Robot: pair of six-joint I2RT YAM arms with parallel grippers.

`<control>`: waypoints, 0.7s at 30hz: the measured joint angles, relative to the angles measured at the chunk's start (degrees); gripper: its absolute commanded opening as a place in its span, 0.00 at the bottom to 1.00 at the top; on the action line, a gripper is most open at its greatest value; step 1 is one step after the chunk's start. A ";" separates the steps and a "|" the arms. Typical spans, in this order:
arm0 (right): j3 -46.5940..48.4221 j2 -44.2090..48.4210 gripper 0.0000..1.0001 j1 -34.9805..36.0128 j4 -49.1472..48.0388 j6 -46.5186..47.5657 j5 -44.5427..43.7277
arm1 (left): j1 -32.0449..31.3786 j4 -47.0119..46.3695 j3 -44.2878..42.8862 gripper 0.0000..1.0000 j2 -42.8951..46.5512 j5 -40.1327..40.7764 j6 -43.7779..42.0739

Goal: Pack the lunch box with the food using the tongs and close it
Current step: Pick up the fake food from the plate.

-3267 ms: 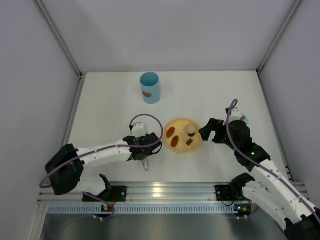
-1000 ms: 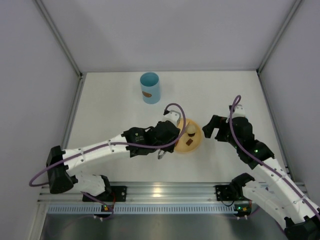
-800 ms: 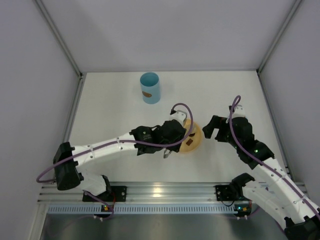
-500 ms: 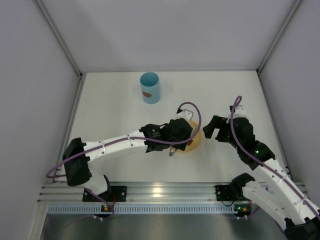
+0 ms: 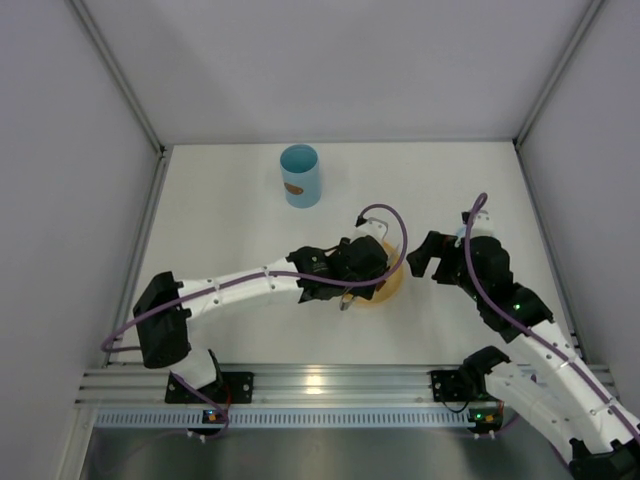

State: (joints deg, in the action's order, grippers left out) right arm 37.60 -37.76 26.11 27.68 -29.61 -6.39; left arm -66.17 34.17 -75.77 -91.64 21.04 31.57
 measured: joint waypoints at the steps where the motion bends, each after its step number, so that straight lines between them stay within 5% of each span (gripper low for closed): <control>1: 0.00 0.11 0.98 -0.02 0.00 0.00 0.00 | 0.09 0.00 0.00 0.58 -0.17 -0.02 -0.02; 21: 0.00 1.03 0.98 0.00 0.28 0.00 0.00 | 1.57 -0.94 1.46 0.58 -2.67 -2.49 0.04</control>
State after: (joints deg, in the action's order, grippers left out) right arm 37.60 -36.73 26.11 27.97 -29.61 -6.39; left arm -64.60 33.23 -74.30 -94.30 18.55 31.62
